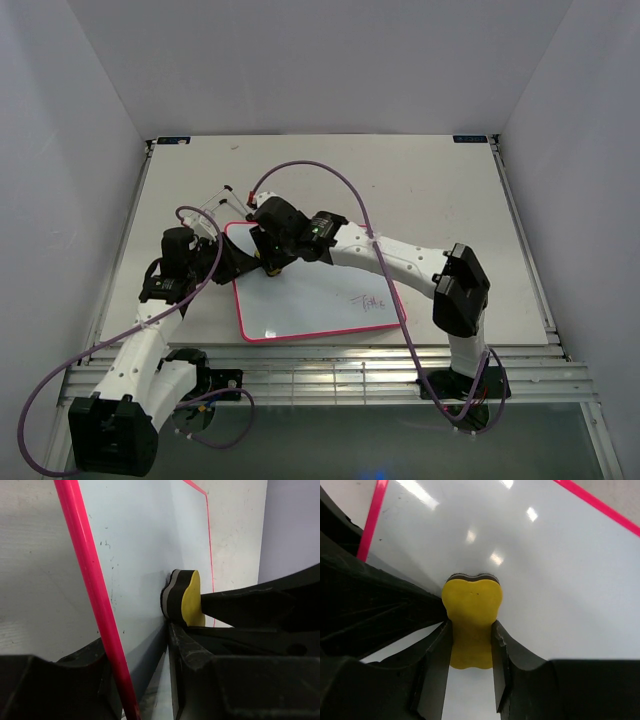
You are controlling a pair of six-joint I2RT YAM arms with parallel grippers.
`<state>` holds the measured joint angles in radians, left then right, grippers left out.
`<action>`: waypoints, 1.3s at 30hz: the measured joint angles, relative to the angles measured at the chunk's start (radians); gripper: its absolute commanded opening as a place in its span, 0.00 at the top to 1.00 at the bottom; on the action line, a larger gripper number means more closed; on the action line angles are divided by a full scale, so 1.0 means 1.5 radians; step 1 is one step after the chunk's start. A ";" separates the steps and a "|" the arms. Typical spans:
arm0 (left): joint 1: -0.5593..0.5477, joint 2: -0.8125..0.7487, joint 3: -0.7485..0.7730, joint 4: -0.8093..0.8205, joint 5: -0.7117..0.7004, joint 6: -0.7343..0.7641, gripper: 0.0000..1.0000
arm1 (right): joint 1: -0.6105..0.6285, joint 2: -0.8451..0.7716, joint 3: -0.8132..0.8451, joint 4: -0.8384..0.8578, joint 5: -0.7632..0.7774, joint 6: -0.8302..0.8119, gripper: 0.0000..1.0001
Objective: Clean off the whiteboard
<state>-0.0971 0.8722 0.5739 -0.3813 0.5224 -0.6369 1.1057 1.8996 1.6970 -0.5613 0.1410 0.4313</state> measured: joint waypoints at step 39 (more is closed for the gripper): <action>-0.006 -0.007 -0.002 -0.024 -0.007 -0.003 1.00 | 0.118 -0.045 -0.054 0.092 -0.041 0.102 0.67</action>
<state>-0.1059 0.8623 0.5709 -0.4171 0.5121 -0.6415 1.2831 1.8324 1.6165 -0.4236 0.0788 0.5846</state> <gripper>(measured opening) 0.426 0.394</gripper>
